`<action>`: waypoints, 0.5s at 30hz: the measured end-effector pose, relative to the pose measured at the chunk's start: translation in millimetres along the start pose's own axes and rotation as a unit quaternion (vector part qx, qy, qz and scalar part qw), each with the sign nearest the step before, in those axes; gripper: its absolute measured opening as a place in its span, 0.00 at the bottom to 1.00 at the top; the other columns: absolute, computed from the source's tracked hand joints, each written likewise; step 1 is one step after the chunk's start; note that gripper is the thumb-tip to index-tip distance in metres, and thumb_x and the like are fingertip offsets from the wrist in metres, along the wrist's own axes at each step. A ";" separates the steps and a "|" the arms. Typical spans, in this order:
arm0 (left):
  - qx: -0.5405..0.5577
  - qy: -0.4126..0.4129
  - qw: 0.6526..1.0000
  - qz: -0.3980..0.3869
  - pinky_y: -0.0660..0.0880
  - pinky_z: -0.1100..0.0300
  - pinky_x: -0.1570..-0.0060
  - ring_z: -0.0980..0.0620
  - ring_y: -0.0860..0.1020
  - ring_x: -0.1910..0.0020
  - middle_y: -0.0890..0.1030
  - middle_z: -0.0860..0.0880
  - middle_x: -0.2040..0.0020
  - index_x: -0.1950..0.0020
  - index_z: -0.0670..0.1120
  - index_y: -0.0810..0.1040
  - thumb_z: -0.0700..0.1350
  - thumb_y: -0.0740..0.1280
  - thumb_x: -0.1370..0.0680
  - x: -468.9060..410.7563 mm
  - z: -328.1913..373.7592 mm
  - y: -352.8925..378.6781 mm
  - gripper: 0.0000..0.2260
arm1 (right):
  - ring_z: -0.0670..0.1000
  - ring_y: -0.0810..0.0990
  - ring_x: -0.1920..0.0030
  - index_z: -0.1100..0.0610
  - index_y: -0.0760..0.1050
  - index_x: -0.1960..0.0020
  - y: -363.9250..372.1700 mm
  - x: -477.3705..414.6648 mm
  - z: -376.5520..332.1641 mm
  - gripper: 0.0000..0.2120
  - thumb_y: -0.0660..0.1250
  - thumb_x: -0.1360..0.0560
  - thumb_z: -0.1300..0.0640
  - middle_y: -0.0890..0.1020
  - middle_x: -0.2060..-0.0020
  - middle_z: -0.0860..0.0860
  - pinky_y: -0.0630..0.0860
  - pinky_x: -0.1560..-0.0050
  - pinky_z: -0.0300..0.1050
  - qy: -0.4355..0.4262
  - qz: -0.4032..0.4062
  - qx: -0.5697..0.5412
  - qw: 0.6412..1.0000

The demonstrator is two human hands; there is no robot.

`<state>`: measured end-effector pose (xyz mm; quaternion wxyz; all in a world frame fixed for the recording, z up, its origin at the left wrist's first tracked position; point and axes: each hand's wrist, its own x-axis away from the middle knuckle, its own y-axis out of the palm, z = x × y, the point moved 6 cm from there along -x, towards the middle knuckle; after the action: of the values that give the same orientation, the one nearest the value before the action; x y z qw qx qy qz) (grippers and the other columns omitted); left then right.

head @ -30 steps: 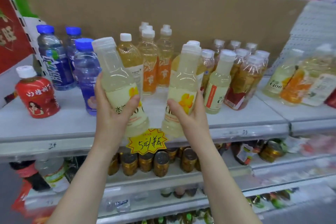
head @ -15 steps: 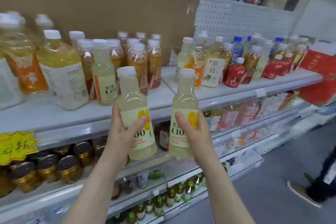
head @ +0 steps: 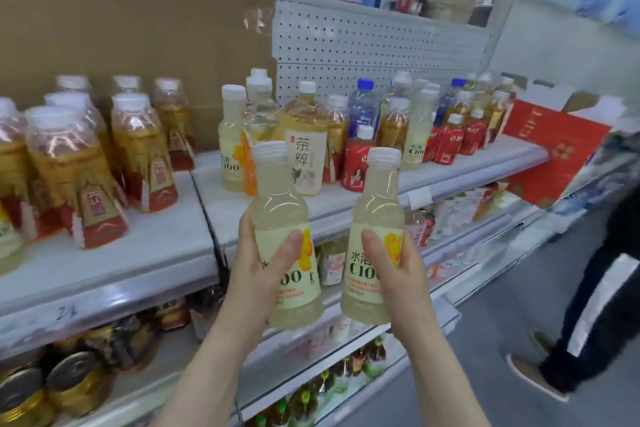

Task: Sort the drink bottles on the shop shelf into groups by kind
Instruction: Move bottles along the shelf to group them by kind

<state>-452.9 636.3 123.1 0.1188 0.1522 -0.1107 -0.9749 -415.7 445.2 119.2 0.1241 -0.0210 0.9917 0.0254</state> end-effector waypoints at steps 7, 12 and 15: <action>-0.044 0.082 0.996 -0.009 0.74 0.47 0.37 0.53 0.78 0.37 0.79 0.54 0.36 0.27 0.61 0.65 0.59 0.71 0.32 -86.0 -12.0 64.6 0.34 | 0.50 0.85 0.48 0.42 0.77 0.42 -54.5 -99.3 8.4 0.24 0.71 0.35 0.37 0.86 0.51 0.45 0.81 0.48 0.52 -0.041 0.038 -0.003 0.998; -0.074 0.112 0.991 0.001 0.76 0.49 0.40 0.56 0.80 0.41 0.80 0.59 0.41 0.27 0.56 0.65 0.60 0.71 0.32 -141.5 -15.0 106.7 0.35 | 0.46 0.84 0.49 0.45 0.73 0.39 -97.8 -165.3 9.3 0.27 0.71 0.35 0.37 0.84 0.51 0.42 0.80 0.47 0.50 -0.084 0.078 0.000 0.993; -0.103 0.124 0.987 0.020 0.76 0.52 0.42 0.58 0.79 0.41 0.79 0.60 0.41 0.27 0.58 0.65 0.61 0.70 0.32 -161.5 -18.9 125.4 0.34 | 0.47 0.84 0.47 0.38 0.74 0.42 -129.6 -200.9 12.2 0.19 0.70 0.32 0.39 0.84 0.50 0.42 0.80 0.48 0.45 -0.109 0.122 -0.015 0.986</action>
<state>-272.5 556.9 180.9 0.1657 0.2571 0.0025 -0.9521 -212.0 323.6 151.3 0.2275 0.1014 0.9668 0.0573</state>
